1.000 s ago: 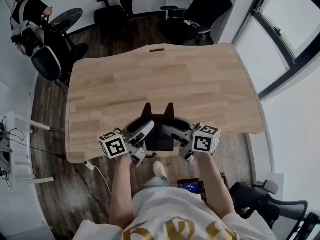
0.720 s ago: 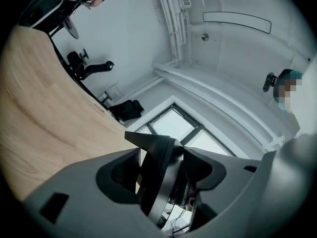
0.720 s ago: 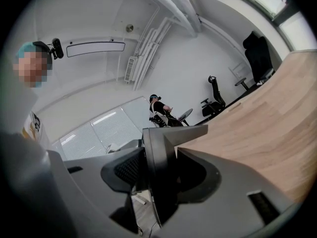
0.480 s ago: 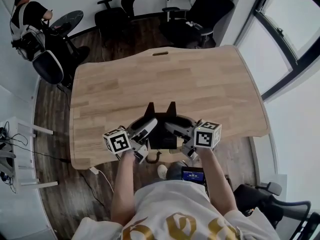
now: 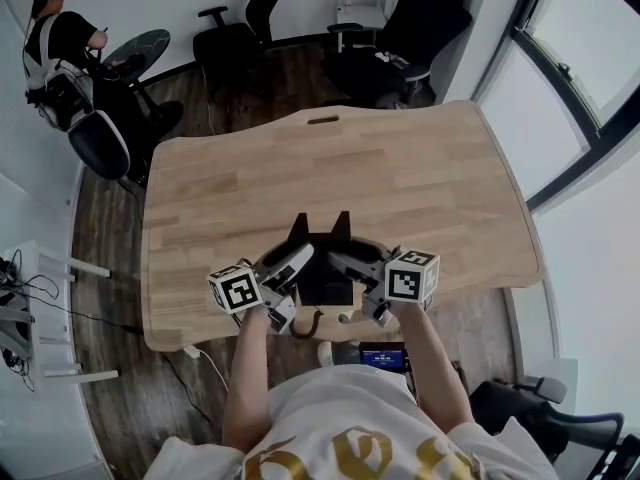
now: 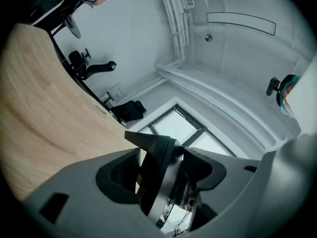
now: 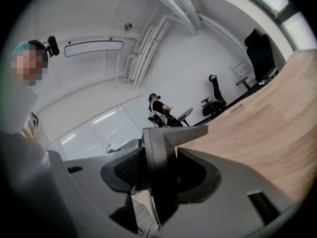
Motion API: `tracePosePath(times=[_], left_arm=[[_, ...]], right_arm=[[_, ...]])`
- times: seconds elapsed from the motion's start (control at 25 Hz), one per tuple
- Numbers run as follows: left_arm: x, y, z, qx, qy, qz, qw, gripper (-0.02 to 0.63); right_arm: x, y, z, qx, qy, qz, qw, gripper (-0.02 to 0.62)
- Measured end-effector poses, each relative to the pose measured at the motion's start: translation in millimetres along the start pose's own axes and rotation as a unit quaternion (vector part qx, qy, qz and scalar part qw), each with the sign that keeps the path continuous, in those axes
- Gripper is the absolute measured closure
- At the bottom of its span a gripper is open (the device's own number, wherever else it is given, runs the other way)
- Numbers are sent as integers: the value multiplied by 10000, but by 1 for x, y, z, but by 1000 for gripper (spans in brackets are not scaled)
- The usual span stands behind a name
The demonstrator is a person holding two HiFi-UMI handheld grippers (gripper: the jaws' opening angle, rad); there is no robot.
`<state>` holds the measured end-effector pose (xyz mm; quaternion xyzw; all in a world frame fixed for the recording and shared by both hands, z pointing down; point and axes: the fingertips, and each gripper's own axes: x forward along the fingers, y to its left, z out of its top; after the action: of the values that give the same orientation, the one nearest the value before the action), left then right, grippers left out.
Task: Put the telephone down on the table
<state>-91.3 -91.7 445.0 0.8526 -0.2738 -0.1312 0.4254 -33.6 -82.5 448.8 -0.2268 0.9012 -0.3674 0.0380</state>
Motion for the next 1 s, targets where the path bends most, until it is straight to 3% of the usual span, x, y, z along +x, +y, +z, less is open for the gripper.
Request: tracePosePath(times=[1.0], left_arm=[[39, 104, 1, -578, 257, 367, 9973, 357]], right_arm=[[46, -100, -13, 672, 547, -35, 9962, 394]])
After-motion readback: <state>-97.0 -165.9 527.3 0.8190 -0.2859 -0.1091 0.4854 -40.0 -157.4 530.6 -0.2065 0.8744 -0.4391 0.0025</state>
